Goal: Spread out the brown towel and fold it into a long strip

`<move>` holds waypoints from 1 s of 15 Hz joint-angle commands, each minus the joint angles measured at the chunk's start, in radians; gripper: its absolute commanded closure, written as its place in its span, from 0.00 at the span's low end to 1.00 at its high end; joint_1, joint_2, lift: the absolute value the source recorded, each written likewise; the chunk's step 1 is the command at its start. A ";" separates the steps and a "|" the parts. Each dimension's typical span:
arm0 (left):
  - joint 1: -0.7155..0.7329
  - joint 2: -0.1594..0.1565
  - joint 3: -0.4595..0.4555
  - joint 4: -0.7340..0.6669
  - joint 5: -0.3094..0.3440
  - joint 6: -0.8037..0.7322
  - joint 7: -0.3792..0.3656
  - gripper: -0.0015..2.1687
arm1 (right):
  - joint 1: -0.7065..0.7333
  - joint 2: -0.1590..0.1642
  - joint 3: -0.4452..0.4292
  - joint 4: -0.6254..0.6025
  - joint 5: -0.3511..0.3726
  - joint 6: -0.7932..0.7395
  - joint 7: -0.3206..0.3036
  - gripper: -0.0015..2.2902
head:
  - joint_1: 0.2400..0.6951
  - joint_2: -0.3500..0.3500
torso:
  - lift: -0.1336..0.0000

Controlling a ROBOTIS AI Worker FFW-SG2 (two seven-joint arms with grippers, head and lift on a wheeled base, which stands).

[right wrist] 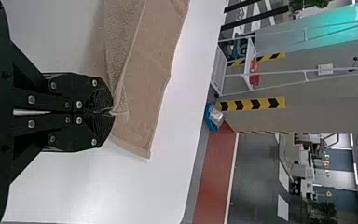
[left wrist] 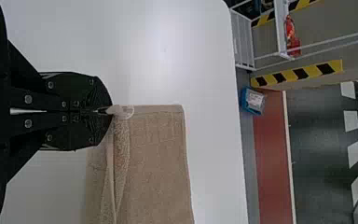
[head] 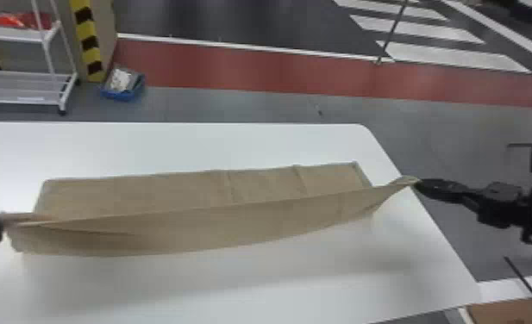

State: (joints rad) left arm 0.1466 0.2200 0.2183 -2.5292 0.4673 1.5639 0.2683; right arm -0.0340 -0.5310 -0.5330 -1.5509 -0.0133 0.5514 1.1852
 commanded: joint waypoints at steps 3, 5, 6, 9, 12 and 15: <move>-0.128 0.005 -0.028 0.138 -0.033 0.007 0.005 0.84 | -0.184 -0.006 0.038 0.161 0.056 0.062 -0.024 0.54 | 1.00 0.19 | 0.07; -0.176 0.005 -0.042 0.205 -0.039 0.007 0.020 0.84 | -0.244 -0.014 0.056 0.230 0.069 0.077 -0.053 0.54 | 1.00 0.19 | 0.07; -0.183 0.004 -0.051 0.216 -0.053 0.007 0.023 0.84 | -0.248 -0.011 0.058 0.229 0.065 0.095 -0.058 0.54 | 1.00 0.19 | 0.07; -0.139 0.004 -0.034 0.185 -0.058 0.007 0.023 0.84 | -0.126 0.011 -0.015 0.094 0.003 0.163 -0.052 0.54 | 1.00 0.20 | 0.07; -0.021 0.007 0.032 0.079 -0.030 0.007 0.002 0.84 | 0.083 0.051 -0.154 -0.107 -0.069 0.200 -0.029 0.54 | 1.00 0.20 | 0.07; 0.096 0.007 0.082 -0.008 0.014 0.007 -0.020 0.84 | 0.221 0.092 -0.194 -0.173 -0.057 0.144 -0.024 0.54 | 1.00 0.18 | 0.07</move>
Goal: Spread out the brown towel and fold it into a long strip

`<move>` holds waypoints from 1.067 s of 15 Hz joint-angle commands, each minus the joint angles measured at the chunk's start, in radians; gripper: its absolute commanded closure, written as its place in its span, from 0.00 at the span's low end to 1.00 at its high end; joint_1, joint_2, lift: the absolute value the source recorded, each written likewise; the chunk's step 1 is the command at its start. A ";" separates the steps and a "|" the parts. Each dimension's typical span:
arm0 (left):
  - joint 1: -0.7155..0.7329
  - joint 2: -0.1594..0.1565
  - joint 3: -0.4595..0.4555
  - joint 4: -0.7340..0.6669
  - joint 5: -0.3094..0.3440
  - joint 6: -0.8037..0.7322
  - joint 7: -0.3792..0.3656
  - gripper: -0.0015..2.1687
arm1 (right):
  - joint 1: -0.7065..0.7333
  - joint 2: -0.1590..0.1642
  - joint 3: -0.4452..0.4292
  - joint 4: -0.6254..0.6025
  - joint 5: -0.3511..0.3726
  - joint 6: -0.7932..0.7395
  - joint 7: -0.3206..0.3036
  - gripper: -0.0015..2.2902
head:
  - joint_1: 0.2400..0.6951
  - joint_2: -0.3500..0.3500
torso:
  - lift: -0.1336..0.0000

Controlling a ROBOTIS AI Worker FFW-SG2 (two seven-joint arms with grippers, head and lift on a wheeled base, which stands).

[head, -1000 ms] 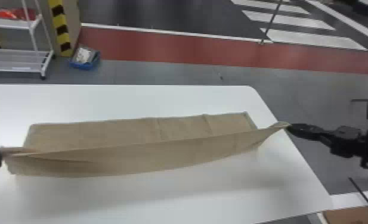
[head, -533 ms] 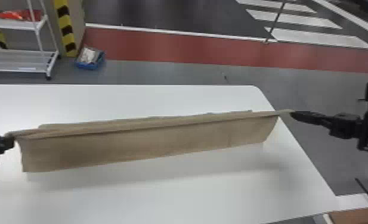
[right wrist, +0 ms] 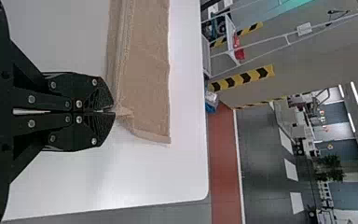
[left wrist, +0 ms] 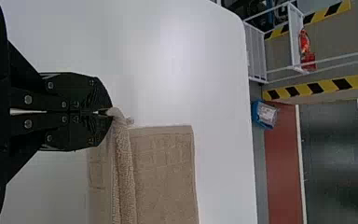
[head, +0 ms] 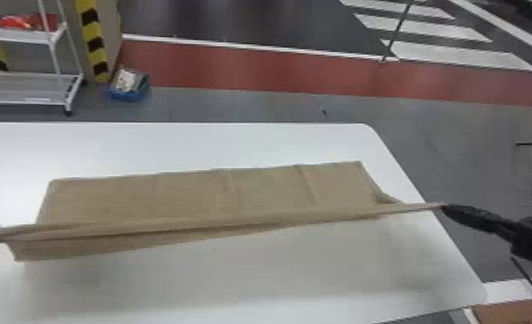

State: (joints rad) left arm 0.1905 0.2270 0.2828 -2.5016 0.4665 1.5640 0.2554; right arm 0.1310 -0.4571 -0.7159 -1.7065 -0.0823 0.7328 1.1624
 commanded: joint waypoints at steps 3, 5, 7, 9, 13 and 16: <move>0.075 -0.005 -0.004 -0.040 0.015 0.007 -0.018 0.84 | 0.048 0.035 0.016 0.041 0.064 -0.108 -0.012 0.54 | 1.00 0.14 | 0.07; 0.058 -0.008 -0.008 -0.042 0.014 0.007 -0.012 0.84 | 0.038 0.035 0.018 0.018 0.055 -0.077 -0.012 0.54 | 1.00 0.11 | 0.07; 0.055 -0.006 0.006 -0.057 0.015 0.007 -0.012 0.84 | 0.022 0.037 0.012 -0.012 0.053 -0.022 -0.010 0.54 | 1.00 0.11 | 0.07; 0.061 -0.005 0.009 -0.060 0.015 0.007 -0.013 0.84 | 0.027 0.046 -0.002 -0.021 0.021 -0.046 0.034 0.37 | 1.00 0.13 | 0.07; 0.061 -0.008 0.001 -0.046 0.015 0.007 -0.016 0.84 | 0.145 0.160 -0.065 -0.217 -0.102 -0.055 0.135 0.00 | 1.00 0.19 | 0.07; 0.050 -0.008 -0.013 -0.025 0.014 0.007 -0.018 0.84 | 0.282 0.301 -0.080 -0.375 -0.094 -0.341 0.062 0.04 | 1.00 0.26 | 0.07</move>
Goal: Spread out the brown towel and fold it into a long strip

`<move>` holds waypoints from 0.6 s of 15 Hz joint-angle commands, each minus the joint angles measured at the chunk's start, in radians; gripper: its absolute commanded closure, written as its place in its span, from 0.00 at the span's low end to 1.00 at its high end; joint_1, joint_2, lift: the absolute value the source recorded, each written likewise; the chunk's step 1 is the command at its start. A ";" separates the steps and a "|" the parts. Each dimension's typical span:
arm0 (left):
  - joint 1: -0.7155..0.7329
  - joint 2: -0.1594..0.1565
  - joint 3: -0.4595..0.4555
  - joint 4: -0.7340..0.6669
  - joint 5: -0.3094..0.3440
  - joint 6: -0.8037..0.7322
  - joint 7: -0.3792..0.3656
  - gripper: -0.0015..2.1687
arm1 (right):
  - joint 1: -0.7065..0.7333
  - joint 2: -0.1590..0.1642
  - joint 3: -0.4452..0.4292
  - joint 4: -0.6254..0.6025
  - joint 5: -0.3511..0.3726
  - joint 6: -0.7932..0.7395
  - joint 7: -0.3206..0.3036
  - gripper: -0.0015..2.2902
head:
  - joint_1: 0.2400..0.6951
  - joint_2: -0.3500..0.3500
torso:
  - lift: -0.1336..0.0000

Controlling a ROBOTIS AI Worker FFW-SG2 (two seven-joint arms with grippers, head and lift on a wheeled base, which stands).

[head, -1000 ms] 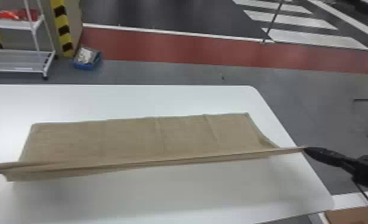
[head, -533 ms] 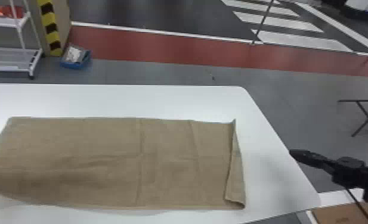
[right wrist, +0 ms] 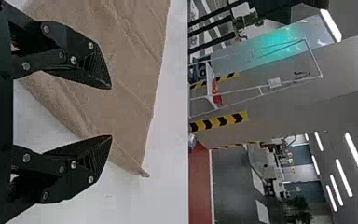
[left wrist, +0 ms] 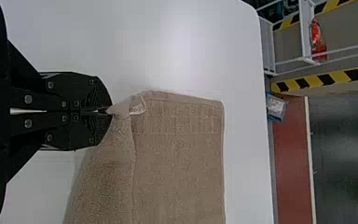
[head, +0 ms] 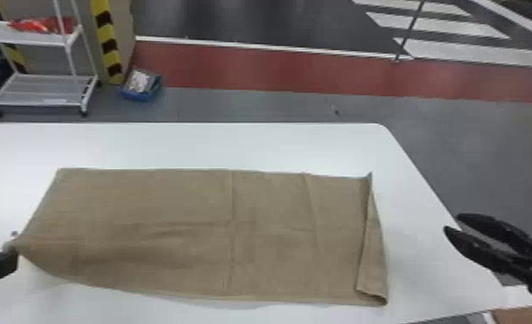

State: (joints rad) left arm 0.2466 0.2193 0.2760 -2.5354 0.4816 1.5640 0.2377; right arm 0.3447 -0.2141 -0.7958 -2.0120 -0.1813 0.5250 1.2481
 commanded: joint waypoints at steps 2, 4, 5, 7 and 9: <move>-0.013 0.002 -0.014 0.018 -0.002 0.007 0.000 0.84 | 0.152 0.122 0.023 -0.136 0.031 -0.225 -0.088 0.11 | 1.00 0.28 | 0.07; -0.016 0.002 -0.017 0.030 -0.002 0.007 -0.003 0.84 | 0.203 0.168 0.060 -0.119 0.062 -0.339 -0.141 0.15 | 1.00 0.31 | 0.07; -0.016 0.003 -0.021 0.040 -0.002 0.007 -0.005 0.84 | 0.221 0.176 0.098 -0.074 0.089 -0.431 -0.167 0.17 | 1.00 0.33 | 0.07; -0.016 0.005 -0.032 0.050 -0.008 0.007 -0.006 0.84 | 0.244 0.190 0.170 0.022 0.152 -0.655 -0.226 0.17 | 1.00 0.34 | 0.07; -0.016 0.005 -0.037 0.058 -0.009 0.007 -0.006 0.84 | 0.244 0.200 0.228 0.110 0.210 -0.799 -0.289 0.19 | 1.00 0.38 | 0.07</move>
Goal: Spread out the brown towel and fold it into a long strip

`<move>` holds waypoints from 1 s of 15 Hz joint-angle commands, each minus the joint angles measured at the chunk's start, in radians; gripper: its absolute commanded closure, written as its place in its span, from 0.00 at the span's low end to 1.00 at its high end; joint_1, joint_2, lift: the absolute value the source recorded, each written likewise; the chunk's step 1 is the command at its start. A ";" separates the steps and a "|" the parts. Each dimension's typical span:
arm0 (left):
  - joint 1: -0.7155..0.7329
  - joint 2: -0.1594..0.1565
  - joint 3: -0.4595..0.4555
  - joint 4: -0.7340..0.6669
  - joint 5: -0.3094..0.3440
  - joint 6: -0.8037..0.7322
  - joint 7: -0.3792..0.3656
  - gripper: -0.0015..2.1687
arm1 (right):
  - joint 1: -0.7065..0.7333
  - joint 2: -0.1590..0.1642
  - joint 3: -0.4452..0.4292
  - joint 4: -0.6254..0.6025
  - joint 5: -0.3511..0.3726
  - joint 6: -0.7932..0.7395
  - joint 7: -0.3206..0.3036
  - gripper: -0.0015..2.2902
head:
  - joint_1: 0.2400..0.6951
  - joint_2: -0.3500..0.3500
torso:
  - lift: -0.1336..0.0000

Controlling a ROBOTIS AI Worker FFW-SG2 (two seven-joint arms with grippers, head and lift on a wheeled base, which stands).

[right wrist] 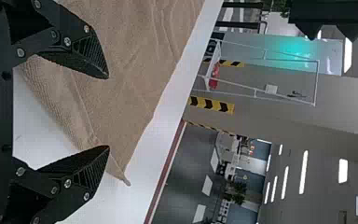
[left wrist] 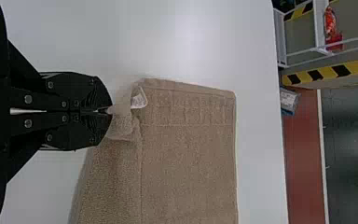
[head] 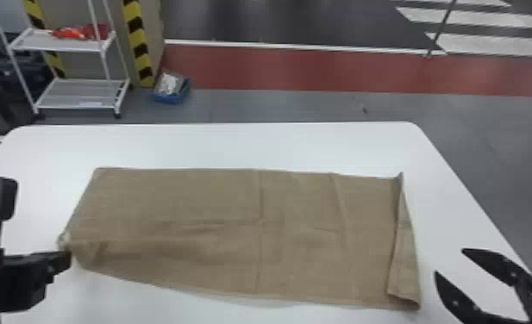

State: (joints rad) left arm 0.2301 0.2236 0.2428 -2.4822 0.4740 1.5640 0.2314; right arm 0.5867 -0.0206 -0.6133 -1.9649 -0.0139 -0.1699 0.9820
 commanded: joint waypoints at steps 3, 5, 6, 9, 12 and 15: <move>0.000 0.002 -0.003 0.011 -0.003 0.007 0.000 0.84 | 0.027 0.022 0.109 0.100 0.084 -0.208 -0.077 0.19 | 1.00 0.44 | 0.07; 0.000 0.002 -0.010 0.020 -0.005 0.007 -0.001 0.84 | 0.025 0.022 0.132 0.124 0.134 -0.239 -0.108 0.19 | 1.00 0.50 | 0.07; 0.000 0.003 -0.017 0.022 -0.011 0.007 -0.006 0.84 | 0.024 0.022 0.139 0.132 0.155 -0.239 -0.117 0.19 | 1.00 0.52 | 0.07; 0.000 0.003 -0.020 0.023 -0.015 0.007 -0.007 0.84 | 0.002 0.016 0.141 0.175 0.193 -0.230 -0.146 0.19 | 1.00 0.54 | 0.07; 0.000 0.003 -0.025 0.022 -0.015 0.007 -0.006 0.84 | -0.030 -0.010 0.141 0.245 0.216 -0.211 -0.148 0.19 | 1.00 0.52 | 0.07; 0.002 0.005 -0.025 0.019 -0.015 0.007 -0.006 0.84 | -0.036 -0.025 0.132 0.265 0.221 -0.205 -0.148 0.19 | 1.00 0.50 | 0.07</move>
State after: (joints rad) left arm 0.2309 0.2285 0.2171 -2.4624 0.4586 1.5640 0.2249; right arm 0.5518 -0.0397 -0.4750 -1.7057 0.2059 -0.3759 0.8344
